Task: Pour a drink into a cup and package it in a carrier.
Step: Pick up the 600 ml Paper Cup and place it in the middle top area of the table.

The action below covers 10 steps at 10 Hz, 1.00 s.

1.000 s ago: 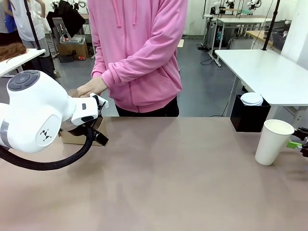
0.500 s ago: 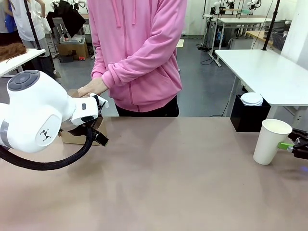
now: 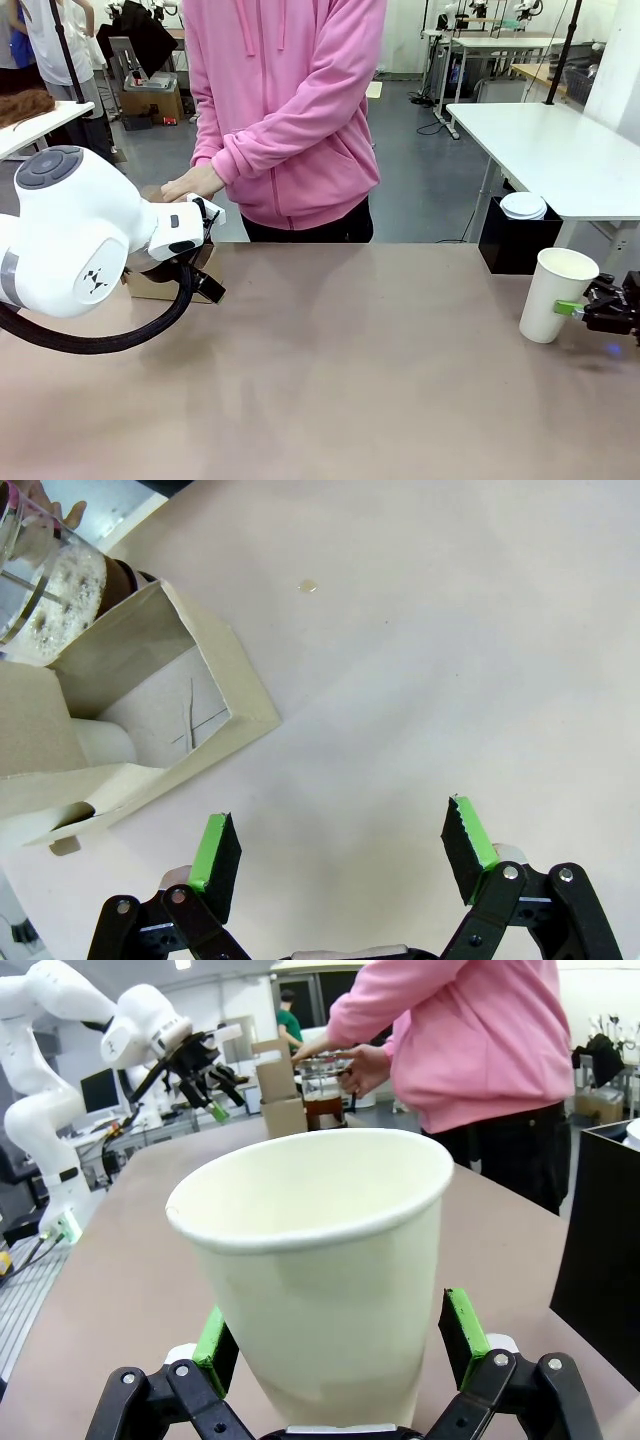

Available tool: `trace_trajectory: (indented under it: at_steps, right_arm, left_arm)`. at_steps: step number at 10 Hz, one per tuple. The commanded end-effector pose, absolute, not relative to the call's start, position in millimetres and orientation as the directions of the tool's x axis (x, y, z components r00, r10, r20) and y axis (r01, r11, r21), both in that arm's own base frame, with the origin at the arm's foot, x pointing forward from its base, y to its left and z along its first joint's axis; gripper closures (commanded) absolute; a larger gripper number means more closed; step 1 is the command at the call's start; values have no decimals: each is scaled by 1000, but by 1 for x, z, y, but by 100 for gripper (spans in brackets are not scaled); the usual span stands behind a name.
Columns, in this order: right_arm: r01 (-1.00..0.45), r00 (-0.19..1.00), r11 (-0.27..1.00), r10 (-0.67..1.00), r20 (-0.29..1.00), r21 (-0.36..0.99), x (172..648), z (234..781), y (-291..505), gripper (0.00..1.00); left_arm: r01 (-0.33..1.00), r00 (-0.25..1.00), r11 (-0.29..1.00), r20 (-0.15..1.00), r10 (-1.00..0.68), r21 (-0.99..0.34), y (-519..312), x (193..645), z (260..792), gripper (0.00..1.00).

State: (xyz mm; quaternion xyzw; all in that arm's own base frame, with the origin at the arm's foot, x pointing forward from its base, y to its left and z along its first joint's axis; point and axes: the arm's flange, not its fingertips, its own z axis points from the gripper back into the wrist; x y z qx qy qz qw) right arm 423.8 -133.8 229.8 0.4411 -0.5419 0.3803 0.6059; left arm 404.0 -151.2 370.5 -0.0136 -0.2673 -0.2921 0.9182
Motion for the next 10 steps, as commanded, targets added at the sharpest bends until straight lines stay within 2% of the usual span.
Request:
trace_trajectory:
  at_steps: [1, 4, 5, 6, 10]
  right_arm:
    - [-938, 120, 329, -5, 993, 115, 425, 230, -118, 0]
    - [-943, 124, 311, -1, 992, 118, 430, 226, -106, 0]
    - [-940, 132, 316, -17, 991, 131, 429, 227, -107, 7]
    - [-943, 119, 311, -25, 993, 120, 431, 227, -113, 20]
    - [-949, 135, 285, -5, 991, 131, 429, 225, -110, 20]
  left_arm:
    - [544, 686, 829, 499, -529, 130, -151, 404, 371, 0]
    - [544, 686, 829, 499, -529, 130, -151, 404, 371, 0]
    - [544, 686, 829, 499, -529, 130, -151, 404, 371, 0]
    - [544, 686, 829, 499, -529, 130, -151, 404, 371, 0]
    - [544, 686, 829, 499, -529, 130, -151, 404, 371, 0]
